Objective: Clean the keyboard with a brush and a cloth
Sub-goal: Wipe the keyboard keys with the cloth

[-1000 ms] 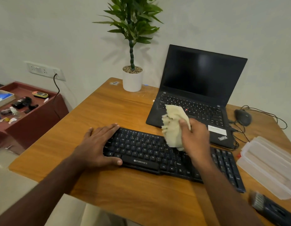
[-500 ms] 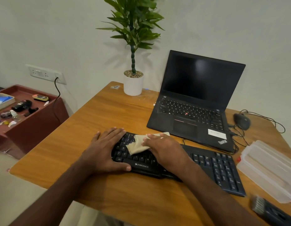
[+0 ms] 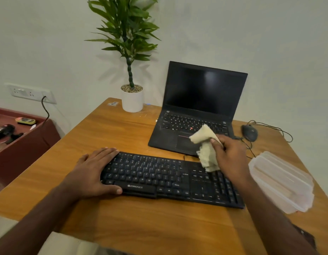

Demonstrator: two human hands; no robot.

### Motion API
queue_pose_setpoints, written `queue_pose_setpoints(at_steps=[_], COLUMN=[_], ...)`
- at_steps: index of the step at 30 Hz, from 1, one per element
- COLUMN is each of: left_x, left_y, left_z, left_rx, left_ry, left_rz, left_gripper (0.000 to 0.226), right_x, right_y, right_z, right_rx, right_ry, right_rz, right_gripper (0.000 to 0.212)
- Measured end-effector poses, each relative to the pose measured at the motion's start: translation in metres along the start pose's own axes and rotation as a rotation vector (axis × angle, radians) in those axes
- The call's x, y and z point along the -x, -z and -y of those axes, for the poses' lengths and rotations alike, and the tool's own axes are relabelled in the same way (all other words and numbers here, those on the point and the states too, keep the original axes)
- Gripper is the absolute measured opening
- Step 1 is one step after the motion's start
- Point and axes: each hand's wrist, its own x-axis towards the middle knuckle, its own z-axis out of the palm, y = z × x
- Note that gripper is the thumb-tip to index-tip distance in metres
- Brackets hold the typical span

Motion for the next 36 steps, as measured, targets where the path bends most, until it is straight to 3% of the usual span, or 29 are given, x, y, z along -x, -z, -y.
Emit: queue_pose_setpoints(at_steps=[3,5,8,14,20,24,28,33,36], left_x=[-0.005,-0.015,-0.035,-0.061,-0.064,-0.066,-0.066,-0.064,-0.063], left_y=[0.008,0.012,0.009,-0.01,-0.009,-0.005,-0.003,-0.001,-0.002], left_z=[-0.013,-0.041,-0.094,-0.134,-0.131,-0.135,-0.138,-0.135,-0.135], left_rx=[-0.096,-0.152,-0.181,-0.177,-0.181,-0.178,-0.193,-0.182,-0.171], left_ry=[0.001,-0.037,-0.151,-0.204,-0.184,-0.184,-0.183,-0.167,-0.16], left_rz=[0.03,0.052,0.098,0.168,0.199,0.223,0.214,0.236,0.233], left_gripper=[0.133,0.137,0.14,0.14,0.143,0.142,0.14,0.14,0.141], right_x=[0.018,0.029,0.039,0.041,0.037,0.04,0.045,0.043,0.044], right_y=[-0.017,-0.032,-0.043,-0.03,0.004,-0.022,-0.06,-0.031,-0.014], right_z=[0.018,0.021,0.021,0.017,-0.006,0.004,0.023,0.006,-0.003], right_rx=[0.148,0.374,0.527,0.52,0.716,0.628,0.514,0.549,0.655], right_ry=[0.215,0.308,0.254,0.289,0.153,0.08,0.124,0.142,0.092], right_rz=[-0.09,0.067,0.357,0.477,0.452,0.371,0.388,0.487,0.429], right_gripper=[0.034,0.033,0.033,0.039,0.038,0.031,0.032,0.038,0.036])
